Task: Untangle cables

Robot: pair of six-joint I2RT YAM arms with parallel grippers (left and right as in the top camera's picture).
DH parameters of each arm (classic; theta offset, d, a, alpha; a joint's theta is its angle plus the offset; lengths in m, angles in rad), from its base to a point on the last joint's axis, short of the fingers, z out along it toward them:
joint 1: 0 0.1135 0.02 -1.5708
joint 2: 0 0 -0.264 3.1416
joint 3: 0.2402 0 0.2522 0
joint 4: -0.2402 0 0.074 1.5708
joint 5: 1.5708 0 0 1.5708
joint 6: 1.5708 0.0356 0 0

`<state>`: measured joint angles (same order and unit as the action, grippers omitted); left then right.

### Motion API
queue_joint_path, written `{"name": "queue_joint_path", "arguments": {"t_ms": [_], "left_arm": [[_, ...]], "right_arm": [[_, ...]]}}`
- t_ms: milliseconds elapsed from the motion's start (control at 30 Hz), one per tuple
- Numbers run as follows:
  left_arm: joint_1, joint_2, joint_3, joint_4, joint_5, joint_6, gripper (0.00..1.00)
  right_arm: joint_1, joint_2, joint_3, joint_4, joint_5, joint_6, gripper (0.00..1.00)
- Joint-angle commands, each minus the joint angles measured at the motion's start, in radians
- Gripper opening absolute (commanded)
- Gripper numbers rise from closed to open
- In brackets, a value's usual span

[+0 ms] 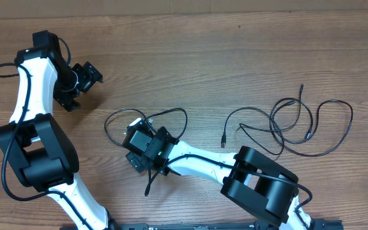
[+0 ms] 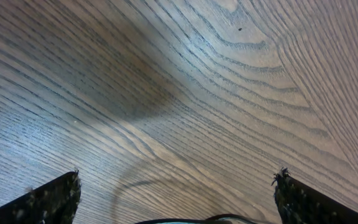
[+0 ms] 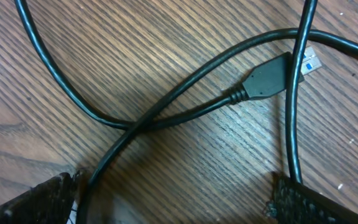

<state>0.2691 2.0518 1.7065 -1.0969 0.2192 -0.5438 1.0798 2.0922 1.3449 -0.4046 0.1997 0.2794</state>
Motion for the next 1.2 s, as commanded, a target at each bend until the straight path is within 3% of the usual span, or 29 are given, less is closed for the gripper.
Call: {"name": "queue_joint_path", "arguments": {"t_ms": [0, 300, 800, 1167], "left_arm": [[-0.001, -0.002, 0.013, -0.002, -0.013, 0.009, 1.00], [-0.001, -0.002, 0.013, -0.002, -0.013, 0.009, 1.00], [-0.001, -0.002, 0.013, -0.002, -0.013, 0.009, 1.00], [-0.001, -0.002, 0.013, -0.002, -0.013, 0.009, 1.00]], "right_arm": [[-0.002, 0.016, 0.006, -0.006, 0.006, -0.020, 1.00], [0.000, -0.051, 0.128, -0.086, -0.032, -0.035, 0.99], [-0.004, 0.028, 0.120, -0.099, 0.012, -0.158, 1.00], [-0.004, 0.066, 0.115, -0.095, 0.116, -0.158, 1.00]]}}
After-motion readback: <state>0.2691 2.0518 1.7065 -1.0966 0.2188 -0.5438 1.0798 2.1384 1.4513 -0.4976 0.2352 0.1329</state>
